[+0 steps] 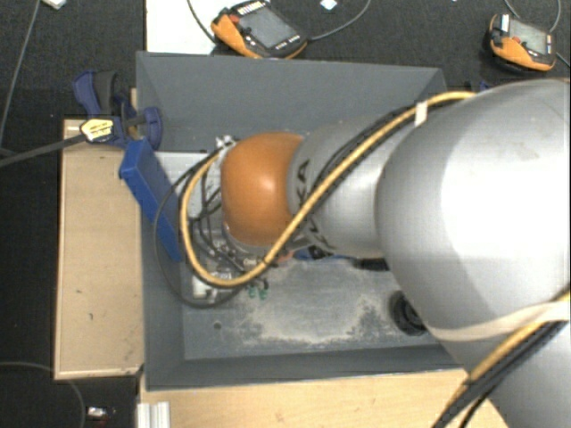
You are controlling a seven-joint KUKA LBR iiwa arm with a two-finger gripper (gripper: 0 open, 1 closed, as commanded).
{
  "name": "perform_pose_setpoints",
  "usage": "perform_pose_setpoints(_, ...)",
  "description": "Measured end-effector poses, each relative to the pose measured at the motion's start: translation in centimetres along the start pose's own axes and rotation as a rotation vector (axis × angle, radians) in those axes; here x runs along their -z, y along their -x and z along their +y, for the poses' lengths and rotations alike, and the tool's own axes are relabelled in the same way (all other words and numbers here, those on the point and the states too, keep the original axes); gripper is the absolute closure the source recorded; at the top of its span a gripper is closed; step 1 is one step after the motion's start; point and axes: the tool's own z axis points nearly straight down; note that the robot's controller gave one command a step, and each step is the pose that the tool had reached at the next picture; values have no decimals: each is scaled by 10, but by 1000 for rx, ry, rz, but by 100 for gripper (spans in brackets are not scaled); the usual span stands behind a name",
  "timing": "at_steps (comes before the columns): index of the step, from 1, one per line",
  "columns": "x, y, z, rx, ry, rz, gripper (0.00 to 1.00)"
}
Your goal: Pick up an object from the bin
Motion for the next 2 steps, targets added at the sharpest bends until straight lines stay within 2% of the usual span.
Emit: perform_pose_setpoints(2, 12, -1, 0, -3, -1, 2, 100)
